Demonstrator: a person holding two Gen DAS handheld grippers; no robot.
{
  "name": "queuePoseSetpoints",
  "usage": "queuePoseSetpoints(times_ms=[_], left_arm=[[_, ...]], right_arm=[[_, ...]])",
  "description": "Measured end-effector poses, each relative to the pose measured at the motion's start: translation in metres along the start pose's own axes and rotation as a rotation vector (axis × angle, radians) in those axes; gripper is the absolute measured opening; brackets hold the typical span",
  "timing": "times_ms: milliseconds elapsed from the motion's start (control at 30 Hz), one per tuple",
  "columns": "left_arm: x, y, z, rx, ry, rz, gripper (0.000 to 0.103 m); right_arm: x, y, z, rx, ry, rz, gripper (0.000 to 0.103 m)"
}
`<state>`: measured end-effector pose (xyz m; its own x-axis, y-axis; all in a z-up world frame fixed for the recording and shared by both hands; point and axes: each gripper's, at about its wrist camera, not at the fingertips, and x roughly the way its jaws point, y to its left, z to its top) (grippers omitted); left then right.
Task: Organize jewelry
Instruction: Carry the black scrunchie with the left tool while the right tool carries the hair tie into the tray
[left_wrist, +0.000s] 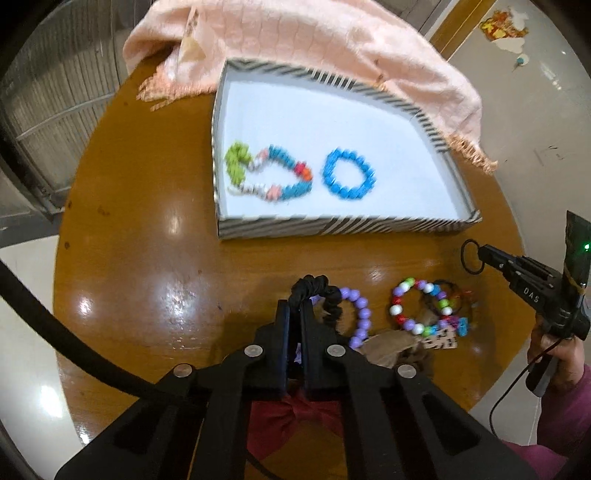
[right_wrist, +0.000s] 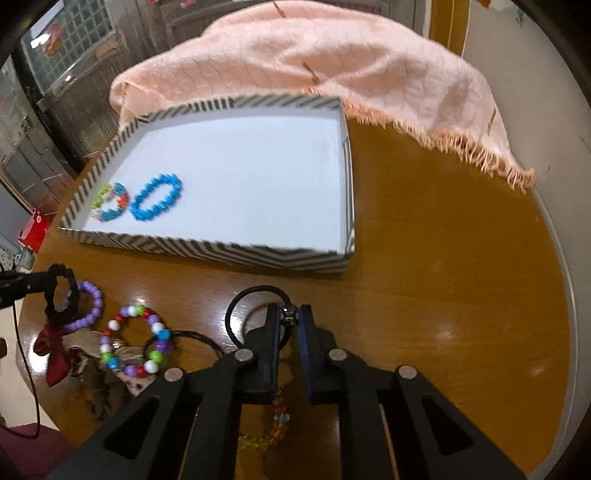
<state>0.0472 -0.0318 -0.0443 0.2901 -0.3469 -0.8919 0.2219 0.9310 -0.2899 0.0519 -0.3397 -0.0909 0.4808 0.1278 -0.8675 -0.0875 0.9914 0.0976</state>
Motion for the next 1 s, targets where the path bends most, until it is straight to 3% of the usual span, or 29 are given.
queuePoseSetpoints(times_ms=[333, 633, 1000], left_arm=[[-0.036, -0.019, 0.022, 0.054, -0.08, -0.014, 0.0], [-0.045, -0.025, 0.063, 0.086, -0.137, 0.024, 0.0], [-0.016, -0.019, 0.116, 0.063, -0.133, 0.053, 0.0]], right_arm=[[-0.039, 0.013, 0.022, -0.018, -0.091, 0.043, 0.01], [-0.026, 0.032, 0.055, -0.06, -0.105, 0.063, 0.01], [0.017, 0.055, 0.109, -0.105, -0.082, 0.097, 0.01]])
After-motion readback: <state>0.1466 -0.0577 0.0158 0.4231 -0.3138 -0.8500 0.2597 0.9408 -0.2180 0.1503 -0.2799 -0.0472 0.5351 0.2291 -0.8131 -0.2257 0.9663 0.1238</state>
